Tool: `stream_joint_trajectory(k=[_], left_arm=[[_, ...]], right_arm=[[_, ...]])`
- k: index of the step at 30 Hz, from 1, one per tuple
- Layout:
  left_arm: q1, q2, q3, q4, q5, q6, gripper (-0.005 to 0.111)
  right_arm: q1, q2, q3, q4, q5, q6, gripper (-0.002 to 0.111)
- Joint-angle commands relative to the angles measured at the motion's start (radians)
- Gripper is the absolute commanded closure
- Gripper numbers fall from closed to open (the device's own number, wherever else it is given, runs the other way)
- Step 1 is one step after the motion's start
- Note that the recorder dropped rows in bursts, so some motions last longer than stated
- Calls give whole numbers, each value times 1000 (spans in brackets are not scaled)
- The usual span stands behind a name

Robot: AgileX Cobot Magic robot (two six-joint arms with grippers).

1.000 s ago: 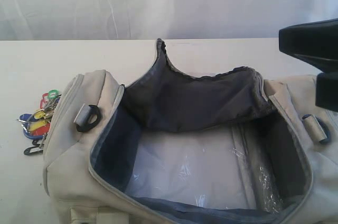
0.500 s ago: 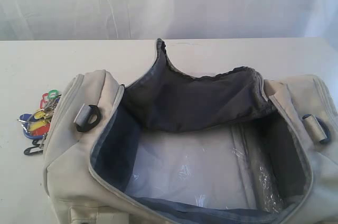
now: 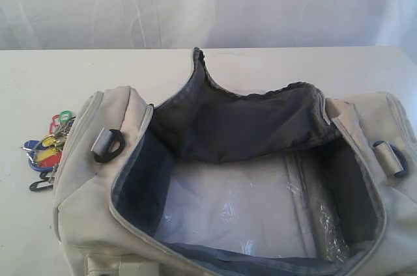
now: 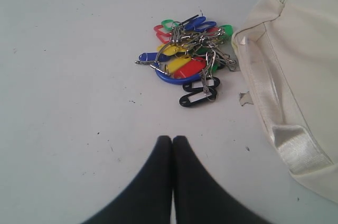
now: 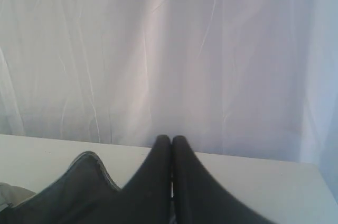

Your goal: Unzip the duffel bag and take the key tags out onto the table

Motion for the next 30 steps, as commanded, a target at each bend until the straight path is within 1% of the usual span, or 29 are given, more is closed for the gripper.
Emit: stream_joint_trajectory(k=[1,17,20,24,26,28,30], left_arm=[[4,-5,5,-4,5,0,107],[4,-5,5,-4,5,0,107],[4,-5,5,-4,5,0,107],[4,-5,5,-4,3,0,107],[4,-5,5,-4,3,0,107],[4,-5,5,-4,3,0,107],[4,-5,5,-4,3,0,107]], right_arm=[[-5,-34,104,-9,-72,3,108],[-7,-250,664,-9,-86,3,108],[-29,-279,759,-9,-137,10,108],[-85,-334,780,-14,-199,12,108],[-120,-344,780,-32,-201,12,108],[-150,-344,780,-83,-201,12,108],[-172,-344,780,-183,-201,12,108]])
